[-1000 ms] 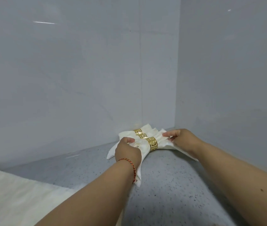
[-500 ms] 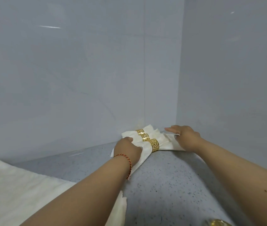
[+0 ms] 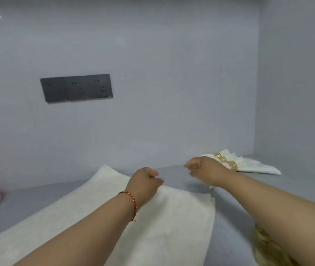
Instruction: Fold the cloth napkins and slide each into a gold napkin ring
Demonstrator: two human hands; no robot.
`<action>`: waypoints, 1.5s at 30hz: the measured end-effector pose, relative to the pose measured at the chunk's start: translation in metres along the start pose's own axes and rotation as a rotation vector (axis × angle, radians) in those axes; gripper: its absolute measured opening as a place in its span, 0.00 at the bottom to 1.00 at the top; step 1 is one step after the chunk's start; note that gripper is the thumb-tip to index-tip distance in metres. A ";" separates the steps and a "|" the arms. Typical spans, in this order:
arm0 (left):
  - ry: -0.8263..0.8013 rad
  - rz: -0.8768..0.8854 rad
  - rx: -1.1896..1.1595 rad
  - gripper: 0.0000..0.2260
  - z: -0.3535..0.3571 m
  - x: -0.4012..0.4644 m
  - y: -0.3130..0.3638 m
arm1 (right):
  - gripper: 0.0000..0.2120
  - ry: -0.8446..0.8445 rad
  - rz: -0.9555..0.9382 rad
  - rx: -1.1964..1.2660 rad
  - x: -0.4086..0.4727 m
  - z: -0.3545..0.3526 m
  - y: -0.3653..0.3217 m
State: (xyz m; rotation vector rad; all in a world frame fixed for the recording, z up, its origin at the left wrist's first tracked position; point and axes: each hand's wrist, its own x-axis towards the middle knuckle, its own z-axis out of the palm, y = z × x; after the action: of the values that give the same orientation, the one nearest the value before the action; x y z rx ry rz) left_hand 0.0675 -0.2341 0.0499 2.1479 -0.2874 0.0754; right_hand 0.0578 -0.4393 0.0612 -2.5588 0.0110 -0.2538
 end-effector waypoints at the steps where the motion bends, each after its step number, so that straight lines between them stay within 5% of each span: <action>1: -0.003 0.003 0.007 0.12 -0.015 -0.013 -0.011 | 0.16 -0.051 -0.047 -0.045 -0.008 0.014 -0.018; 11: -0.230 0.050 0.281 0.02 -0.131 -0.144 -0.117 | 0.11 -0.430 -0.357 -0.122 -0.109 0.136 -0.116; 17: -0.589 0.227 0.682 0.27 -0.115 -0.201 -0.139 | 0.08 -0.399 -0.414 -0.082 -0.145 0.126 -0.113; 28: -0.523 0.275 0.893 0.28 -0.095 -0.163 -0.151 | 0.16 -0.630 -0.505 0.002 -0.195 0.113 -0.113; 36: -0.496 0.281 0.826 0.27 -0.095 -0.159 -0.154 | 0.02 -0.638 -0.481 -0.014 -0.194 0.133 -0.117; 41: -0.504 0.276 0.787 0.26 -0.095 -0.159 -0.155 | 0.06 -0.661 -0.353 0.147 -0.190 0.129 -0.120; 45: -0.504 0.288 0.786 0.26 -0.096 -0.162 -0.155 | 0.04 -0.675 -0.444 0.057 -0.199 0.126 -0.117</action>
State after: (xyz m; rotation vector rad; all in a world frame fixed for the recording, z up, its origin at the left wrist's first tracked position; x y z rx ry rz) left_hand -0.0479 -0.0434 -0.0489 2.8659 -0.9939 -0.2303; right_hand -0.1203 -0.2606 -0.0154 -2.4354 -0.8036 0.4469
